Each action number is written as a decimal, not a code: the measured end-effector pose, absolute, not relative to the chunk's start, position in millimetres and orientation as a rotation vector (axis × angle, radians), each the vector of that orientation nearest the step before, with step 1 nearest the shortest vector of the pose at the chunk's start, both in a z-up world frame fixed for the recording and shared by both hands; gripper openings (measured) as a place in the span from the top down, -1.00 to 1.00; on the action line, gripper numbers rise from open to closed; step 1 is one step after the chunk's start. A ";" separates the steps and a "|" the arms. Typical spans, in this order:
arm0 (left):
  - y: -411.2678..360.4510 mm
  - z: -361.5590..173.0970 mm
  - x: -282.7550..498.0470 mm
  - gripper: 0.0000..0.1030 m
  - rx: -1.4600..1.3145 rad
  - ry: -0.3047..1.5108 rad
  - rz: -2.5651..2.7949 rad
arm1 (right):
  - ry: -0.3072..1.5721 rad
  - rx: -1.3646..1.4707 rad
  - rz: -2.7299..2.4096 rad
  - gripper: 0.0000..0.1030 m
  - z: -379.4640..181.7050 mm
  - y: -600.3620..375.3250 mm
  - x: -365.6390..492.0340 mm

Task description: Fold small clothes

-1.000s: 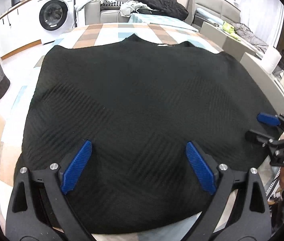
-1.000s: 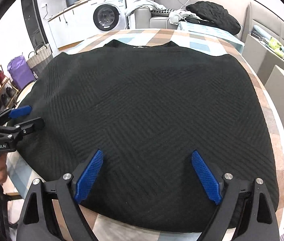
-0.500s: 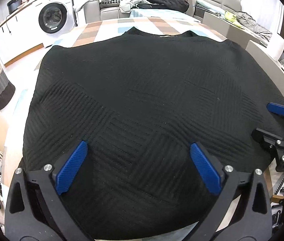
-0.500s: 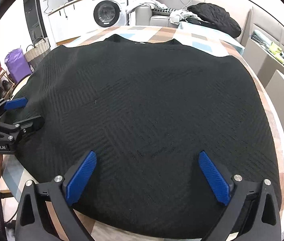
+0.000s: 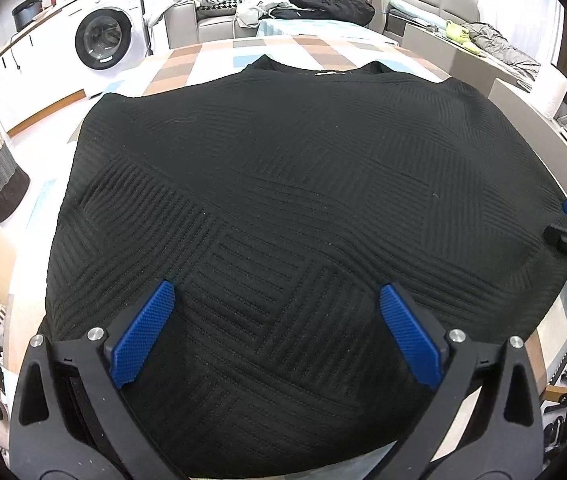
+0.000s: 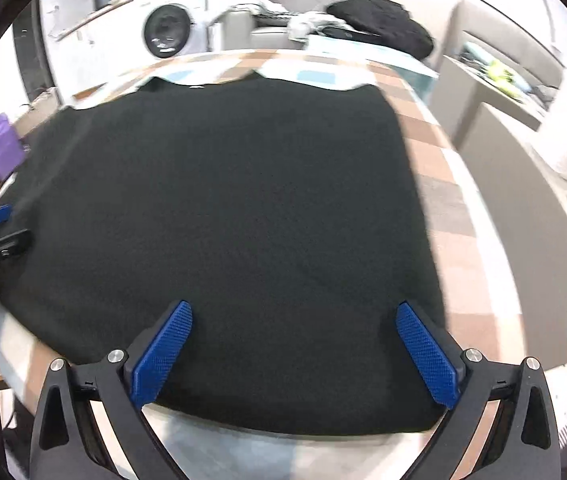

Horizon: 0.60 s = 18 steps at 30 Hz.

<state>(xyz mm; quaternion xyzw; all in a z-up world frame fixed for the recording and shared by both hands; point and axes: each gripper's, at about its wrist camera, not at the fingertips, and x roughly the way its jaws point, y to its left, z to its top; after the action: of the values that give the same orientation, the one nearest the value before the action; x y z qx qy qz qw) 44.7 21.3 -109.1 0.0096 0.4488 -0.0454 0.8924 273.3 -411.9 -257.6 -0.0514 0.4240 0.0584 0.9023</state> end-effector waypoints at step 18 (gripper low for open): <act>24.2 -106.9 43.4 -0.98 -0.002 0.915 -0.107 | 0.918 -0.184 0.240 -0.99 -256.7 -330.8 340.8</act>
<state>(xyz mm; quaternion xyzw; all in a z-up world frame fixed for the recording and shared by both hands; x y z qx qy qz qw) 43.4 24.2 -106.9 -0.0009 0.4414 -0.0515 0.8959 340.8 -330.8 -256.7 -0.0885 0.4414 0.1152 0.8855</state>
